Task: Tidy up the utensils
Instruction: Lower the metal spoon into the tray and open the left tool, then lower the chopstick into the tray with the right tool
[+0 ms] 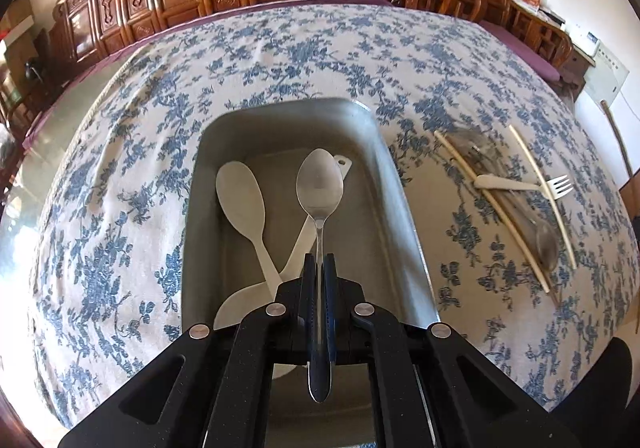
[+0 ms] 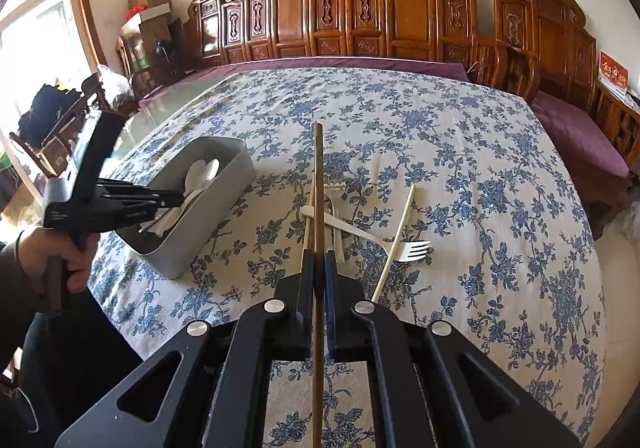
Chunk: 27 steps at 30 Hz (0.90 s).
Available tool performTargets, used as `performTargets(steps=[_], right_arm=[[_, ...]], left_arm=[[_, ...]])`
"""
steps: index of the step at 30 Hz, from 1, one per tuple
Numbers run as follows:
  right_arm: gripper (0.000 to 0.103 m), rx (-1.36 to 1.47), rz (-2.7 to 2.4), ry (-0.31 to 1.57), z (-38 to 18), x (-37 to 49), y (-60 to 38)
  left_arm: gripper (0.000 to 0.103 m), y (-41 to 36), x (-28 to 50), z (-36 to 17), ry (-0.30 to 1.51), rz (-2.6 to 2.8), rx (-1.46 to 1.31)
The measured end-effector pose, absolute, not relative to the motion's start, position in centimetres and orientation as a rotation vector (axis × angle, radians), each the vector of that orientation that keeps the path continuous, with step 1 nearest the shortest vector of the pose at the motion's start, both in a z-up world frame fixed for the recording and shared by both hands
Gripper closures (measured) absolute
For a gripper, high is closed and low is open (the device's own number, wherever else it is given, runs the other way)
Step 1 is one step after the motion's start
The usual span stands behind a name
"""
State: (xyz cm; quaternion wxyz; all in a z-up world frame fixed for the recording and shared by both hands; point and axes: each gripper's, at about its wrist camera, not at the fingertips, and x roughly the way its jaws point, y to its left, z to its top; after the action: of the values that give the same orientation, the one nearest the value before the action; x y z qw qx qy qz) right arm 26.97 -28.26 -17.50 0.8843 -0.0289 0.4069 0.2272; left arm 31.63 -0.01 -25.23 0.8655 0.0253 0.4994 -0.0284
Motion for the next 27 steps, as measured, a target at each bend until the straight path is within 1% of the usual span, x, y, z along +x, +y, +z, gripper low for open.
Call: performTargets(steps=[11,13,15,16,27], right_arm=[[0.097,-0.056,0.524,0.836,-16.8,27.5,-24.4],[0.097,-0.057,0.535,0.838,-16.8,27.6,-23.6],[0.097,-0.058,0.541,0.842,-16.8,27.8,-22.7],[0.097,-0.059,0.545,0.844,-16.8,27.7,-22.3],[0.097,-0.048,0.607,0.871,-16.8,28.8,-15.4]], left_arm=[[0.099,0.1,32.4,-25.8,1.071,-0.074,0.038],[0.095,0.2,32.1,-25.3,1.063,-0.080,0.035],[0.089,0.5,31.7,-24.7,1.049,-0.089,0.023],[0.088,0.7,31.5,-24.3,1.040,-0.095,0.019],[0.087,5.2,27.9,-18.4,0.929,-0.097,0.026]])
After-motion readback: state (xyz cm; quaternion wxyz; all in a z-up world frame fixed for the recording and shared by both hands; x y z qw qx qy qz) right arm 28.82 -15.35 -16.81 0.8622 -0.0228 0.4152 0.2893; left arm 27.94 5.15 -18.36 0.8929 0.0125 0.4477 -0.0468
